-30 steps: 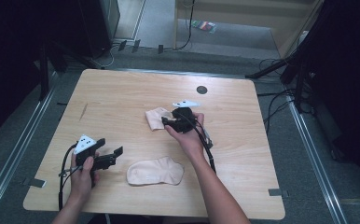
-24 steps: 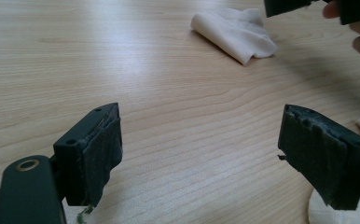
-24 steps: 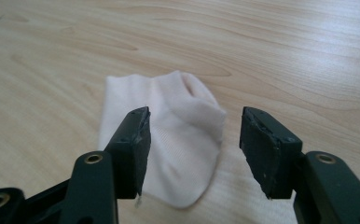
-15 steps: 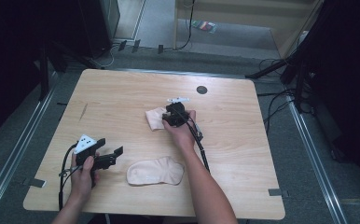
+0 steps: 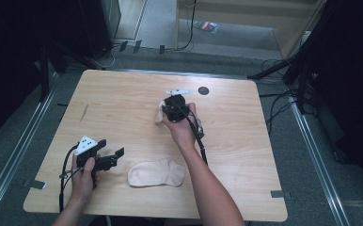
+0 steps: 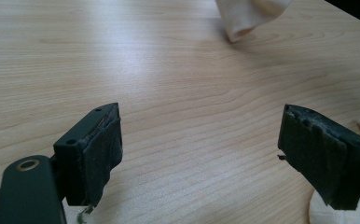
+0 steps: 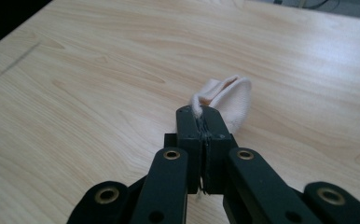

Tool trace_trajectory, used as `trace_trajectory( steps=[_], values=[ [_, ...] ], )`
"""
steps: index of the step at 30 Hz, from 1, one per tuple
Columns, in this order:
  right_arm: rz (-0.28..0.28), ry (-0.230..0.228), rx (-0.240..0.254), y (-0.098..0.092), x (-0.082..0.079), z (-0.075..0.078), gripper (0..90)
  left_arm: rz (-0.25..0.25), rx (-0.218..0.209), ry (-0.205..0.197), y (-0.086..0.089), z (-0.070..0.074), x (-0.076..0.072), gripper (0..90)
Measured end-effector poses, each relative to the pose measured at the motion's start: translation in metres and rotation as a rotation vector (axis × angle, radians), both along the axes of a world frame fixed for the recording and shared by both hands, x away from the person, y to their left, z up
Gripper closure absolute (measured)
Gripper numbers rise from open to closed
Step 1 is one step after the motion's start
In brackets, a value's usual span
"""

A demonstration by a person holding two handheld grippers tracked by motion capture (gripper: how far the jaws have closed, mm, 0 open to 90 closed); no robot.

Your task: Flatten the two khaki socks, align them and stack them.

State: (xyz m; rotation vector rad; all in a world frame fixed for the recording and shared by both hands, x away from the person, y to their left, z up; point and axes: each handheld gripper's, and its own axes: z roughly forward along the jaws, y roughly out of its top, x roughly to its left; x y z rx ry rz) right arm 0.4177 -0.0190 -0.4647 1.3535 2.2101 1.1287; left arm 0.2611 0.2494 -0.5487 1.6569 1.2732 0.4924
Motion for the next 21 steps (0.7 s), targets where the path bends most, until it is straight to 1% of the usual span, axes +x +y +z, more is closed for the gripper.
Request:
trace_trajectory(
  steps=[3, 4, 5, 6, 7, 9, 10, 11, 12, 13, 14, 15, 16, 17, 18, 19, 20, 21],
  values=[
    [0.019, -0.014, 0.006, 0.005, -0.007, 0.017, 89.3, 0.0, -0.003, 0.003, 0.002, 0.001, 0.0, 14.3],
    [0.019, -0.014, 0.006, 0.005, -0.007, 0.017, 89.3, 0.0, -0.003, 0.003, 0.002, 0.001, 0.0, 14.3],
    [0.02, -0.015, 0.017, 0.006, -0.009, 0.02, 89.3, -0.001, 0.001, 0.012, 0.001, 0.002, 0.002, 14.3],
    [0.028, -0.017, 0.044, 0.008, -0.012, 0.028, 89.3, 0.006, 0.01, 0.017, 0.0, 0.003, 0.004, 14.3],
    [0.032, -0.02, 0.052, 0.009, -0.014, 0.031, 89.3, 0.006, 0.01, 0.017, 0.0, 0.003, 0.004, 14.3],
    [0.038, -0.023, 0.066, 0.013, -0.018, 0.037, 89.3, 0.001, -0.02, 0.026, -0.002, 0.007, 0.008, 14.4],
    [0.046, -0.022, 0.075, 0.014, -0.02, 0.038, 89.3, -0.003, -0.021, 0.028, -0.003, 0.008, 0.011, 14.4],
    [0.049, -0.019, 0.083, 0.015, -0.023, 0.039, 89.3, -0.011, -0.009, 0.02, -0.006, 0.009, 0.013, 14.4],
    [0.049, -0.019, 0.083, 0.015, -0.023, 0.039, 89.3, -0.011, -0.009, 0.02, -0.006, 0.009, 0.013, 14.4],
    [0.057, -0.015, 0.086, 0.017, -0.028, 0.04, 89.3, -0.03, -0.005, 0.015, -0.01, 0.011, 0.016, 14.4],
    [0.061, -0.013, 0.094, 0.017, -0.031, 0.04, 89.3, -0.033, -0.008, 0.016, -0.012, 0.011, 0.017, 14.4],
    [0.064, 0.0, 0.113, 0.016, -0.034, 0.039, 89.3, -0.04, -0.005, 0.018, -0.013, 0.011, 0.017, 14.4],
    [0.064, 0.0, 0.113, 0.016, -0.034, 0.039, 89.3, -0.04, -0.005, 0.018, -0.013, 0.011, 0.017, 14.5],
    [0.08, 0.032, 0.16, 0.011, -0.041, 0.035, 89.3, -0.047, -0.01, 0.012, -0.015, 0.01, 0.017, 14.5],
    [0.08, 0.032, 0.16, 0.011, -0.041, 0.035, 89.3, -0.047, -0.01, 0.012, -0.015, 0.01, 0.017, 14.5],
    [0.09, 0.057, 0.185, 0.006, -0.048, 0.027, 89.3, -0.055, -0.013, 0.003, -0.015, 0.009, 0.016, 14.5],
    [0.094, 0.069, 0.192, 0.003, -0.052, 0.022, 89.3, -0.054, -0.024, 0.0, -0.016, 0.008, 0.015, 14.5],
    [0.095, 0.08, 0.204, 0.0, -0.055, 0.017, 89.4, -0.062, -0.026, 0.0, -0.015, 0.008, 0.015, 14.5]
  ],
)
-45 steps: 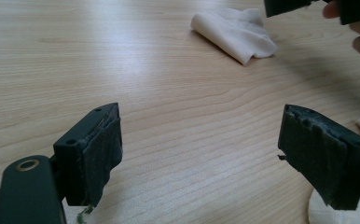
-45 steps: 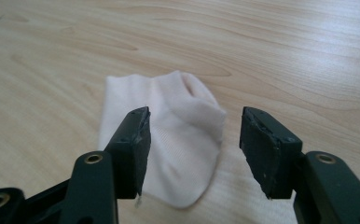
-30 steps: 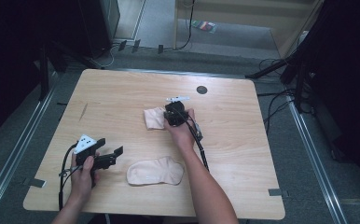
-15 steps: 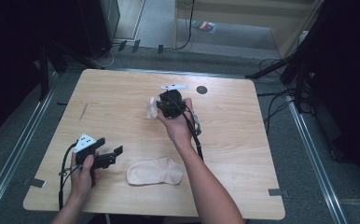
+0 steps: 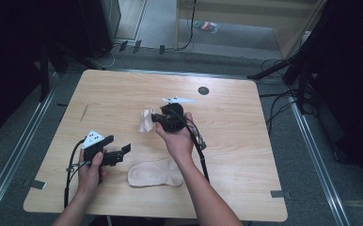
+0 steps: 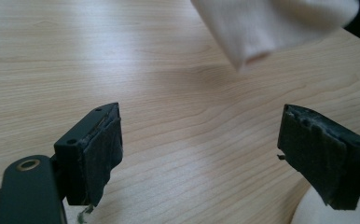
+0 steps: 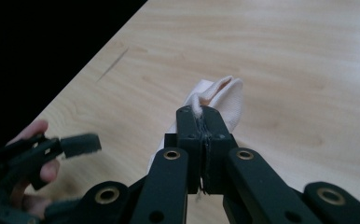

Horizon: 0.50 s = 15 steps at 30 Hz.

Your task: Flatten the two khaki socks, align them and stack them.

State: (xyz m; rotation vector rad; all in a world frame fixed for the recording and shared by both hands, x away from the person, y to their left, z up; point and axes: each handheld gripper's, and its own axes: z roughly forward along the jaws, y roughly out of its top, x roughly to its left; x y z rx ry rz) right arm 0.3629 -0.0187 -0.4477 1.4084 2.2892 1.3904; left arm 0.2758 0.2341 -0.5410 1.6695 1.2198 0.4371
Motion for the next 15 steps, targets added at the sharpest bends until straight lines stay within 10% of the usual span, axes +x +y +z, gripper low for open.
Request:
trace_trajectory(
  steps=[15],
  values=[
    [-0.061, 0.078, -0.045, -0.054, 0.003, -0.075, 81.2, -0.012, -0.006, 0.009, -0.003, -0.006, 0.002, 15.3]
  ],
)
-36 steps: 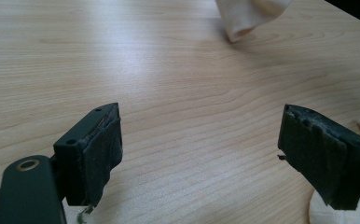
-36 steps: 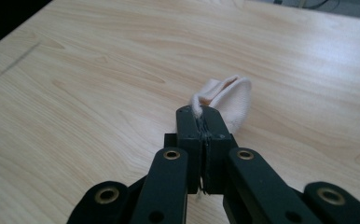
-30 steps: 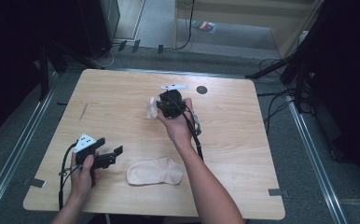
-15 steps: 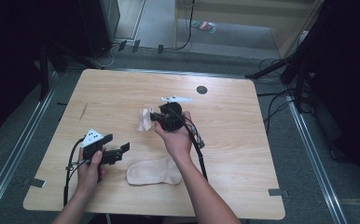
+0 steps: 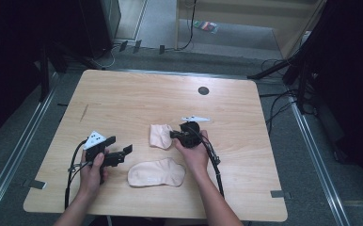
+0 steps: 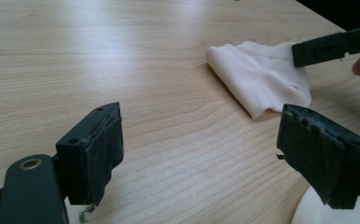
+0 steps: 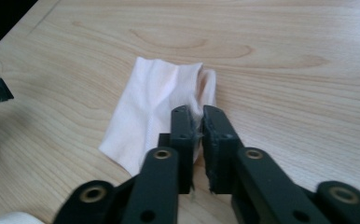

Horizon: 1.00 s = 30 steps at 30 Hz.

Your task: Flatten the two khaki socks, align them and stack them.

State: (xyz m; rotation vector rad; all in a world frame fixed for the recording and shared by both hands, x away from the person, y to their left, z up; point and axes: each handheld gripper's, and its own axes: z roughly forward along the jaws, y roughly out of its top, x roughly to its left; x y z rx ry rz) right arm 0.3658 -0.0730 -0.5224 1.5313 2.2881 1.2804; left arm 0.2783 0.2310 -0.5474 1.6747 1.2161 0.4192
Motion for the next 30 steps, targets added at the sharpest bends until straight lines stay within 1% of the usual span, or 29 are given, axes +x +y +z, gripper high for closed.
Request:
trace_trajectory(
  steps=[1, 2, 3, 6, 7, 9, 10, 11, 12, 15, 16, 17, 18, 19, 20, 21, 22, 24, 25, 27, 29, 30],
  values=[
    [0.004, -0.002, 0.048, -0.004, 0.0, 0.003, 75.1, -0.001, 0.002, 0.007, -0.001, -0.001, 0.001, 15.3],
    [0.004, -0.002, 0.048, -0.004, 0.0, 0.003, 75.1, -0.001, 0.002, 0.007, -0.001, -0.001, 0.001, 15.4],
    [0.002, -0.02, 0.076, -0.006, 0.0, 0.008, 72.9, 0.0, 0.007, 0.006, -0.002, -0.001, 0.001, 15.4],
    [-0.006, -0.017, 0.076, -0.008, -0.001, 0.01, 71.9, -0.005, 0.016, 0.007, -0.003, -0.001, 0.0, 15.4],
    [-0.028, -0.019, 0.055, -0.01, -0.001, 0.01, 71.9, -0.008, 0.016, 0.011, -0.002, -0.001, 0.0, 15.4],
    [-0.03, -0.014, 0.058, -0.011, -0.001, 0.008, 71.7, -0.006, 0.013, 0.013, -0.002, -0.001, 0.0, 15.4],
    [-0.04, -0.009, 0.057, -0.012, -0.001, 0.006, 70.9, -0.005, 0.014, 0.014, -0.002, -0.001, 0.0, 15.4],
    [-0.052, -0.006, 0.053, -0.013, 0.0, 0.002, 67.1, -0.004, 0.014, 0.014, -0.003, -0.002, 0.001, 15.4],
    [-0.055, -0.001, 0.053, -0.013, 0.0, 0.001, 65.1, -0.004, 0.014, 0.014, -0.003, -0.002, 0.001, 15.4],
    [-0.055, -0.003, 0.062, -0.01, 0.001, -0.001, 63.3, -0.001, 0.015, 0.01, -0.003, -0.002, 0.001, 15.4],
    [-0.043, 0.003, 0.061, -0.005, 0.001, -0.002, 64.4, -0.002, 0.018, 0.011, -0.003, -0.002, 0.001, 15.4],
    [-0.033, 0.0, 0.048, -0.001, 0.0, -0.002, 66.1, 0.0, 0.017, 0.012, -0.003, -0.002, 0.001, 15.4],
    [-0.033, 0.0, 0.048, -0.001, 0.0, -0.002, 66.1, 0.0, 0.017, 0.012, -0.003, -0.002, 0.001, 15.4],
    [-0.031, -0.014, 0.019, 0.006, -0.003, -0.001, 76.9, 0.0, 0.02, 0.011, -0.003, -0.002, 0.001, 15.4],
    [-0.03, -0.025, -0.01, 0.01, -0.004, 0.0, 84.3, -0.001, 0.022, 0.012, -0.004, -0.002, 0.001, 15.4],
    [-0.023, -0.042, -0.038, 0.014, -0.005, 0.001, 87.4, -0.002, 0.022, 0.014, -0.004, -0.002, 0.001, 15.5],
    [-0.023, -0.042, -0.038, 0.014, -0.005, 0.001, 87.4, -0.002, 0.022, 0.014, -0.004, -0.002, 0.001, 15.5],
    [-0.011, -0.062, -0.049, 0.02, -0.007, 0.005, 88.9, 0.0, 0.029, 0.013, -0.005, -0.002, 0.001, 15.5],
    [0.009, -0.07, -0.052, 0.025, -0.008, 0.012, 89.1, 0.002, 0.038, 0.01, -0.006, -0.002, 0.001, 15.5],
    [0.017, -0.092, -0.05, 0.03, -0.01, 0.022, 89.2, -0.004, 0.064, 0.011, -0.008, -0.001, 0.002, 15.5],
    [0.03, -0.104, -0.039, 0.037, -0.011, 0.033, 89.3, -0.009, 0.087, 0.01, -0.01, -0.001, 0.002, 15.5],
    [0.04, -0.11, -0.034, 0.04, -0.012, 0.039, 89.3, -0.009, 0.087, 0.01, -0.01, -0.001, 0.002, 15.5]
  ],
)
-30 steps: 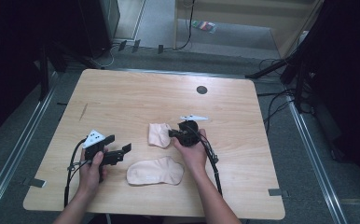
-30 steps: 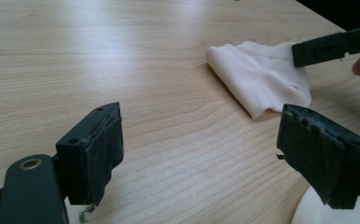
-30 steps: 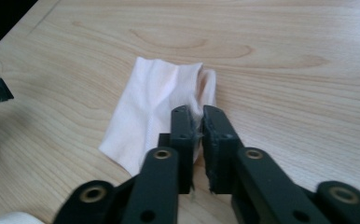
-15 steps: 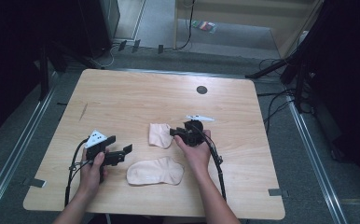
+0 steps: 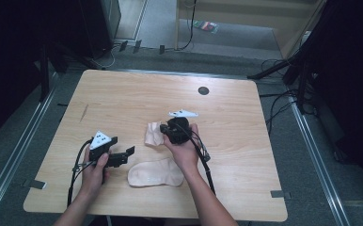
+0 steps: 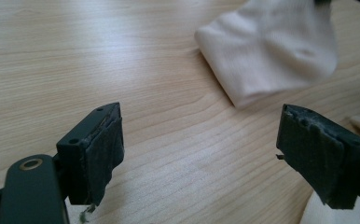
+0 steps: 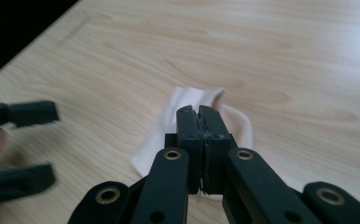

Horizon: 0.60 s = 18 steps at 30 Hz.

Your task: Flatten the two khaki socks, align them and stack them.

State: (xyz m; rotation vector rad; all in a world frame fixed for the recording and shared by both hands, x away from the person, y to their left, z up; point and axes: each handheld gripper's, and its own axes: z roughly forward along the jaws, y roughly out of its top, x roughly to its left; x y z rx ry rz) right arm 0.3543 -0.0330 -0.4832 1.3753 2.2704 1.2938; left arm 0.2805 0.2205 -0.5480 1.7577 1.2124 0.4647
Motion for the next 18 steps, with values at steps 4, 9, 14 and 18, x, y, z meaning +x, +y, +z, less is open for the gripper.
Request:
trace_trajectory(
  steps=[4, 9, 14, 18],
  values=[
    [0.023, -0.026, 0.0, 0.014, -0.001, 0.02, 89.4, -0.003, 0.031, -0.006, -0.002, 0.001, 0.001, 15.4],
    [0.083, -0.082, 0.042, 0.042, 0.001, 0.062, 89.4, 0.024, -0.142, -0.073, 0.022, 0.007, -0.005, 15.4],
    [0.141, -0.113, 0.162, 0.052, 0.001, 0.094, 89.4, 0.05, -0.208, -0.174, 0.046, 0.016, -0.015, 15.3],
    [0.143, -0.093, 0.185, 0.045, 0.001, 0.095, 89.2, 0.078, -0.225, -0.169, 0.056, 0.016, -0.016, 15.3]
  ],
)
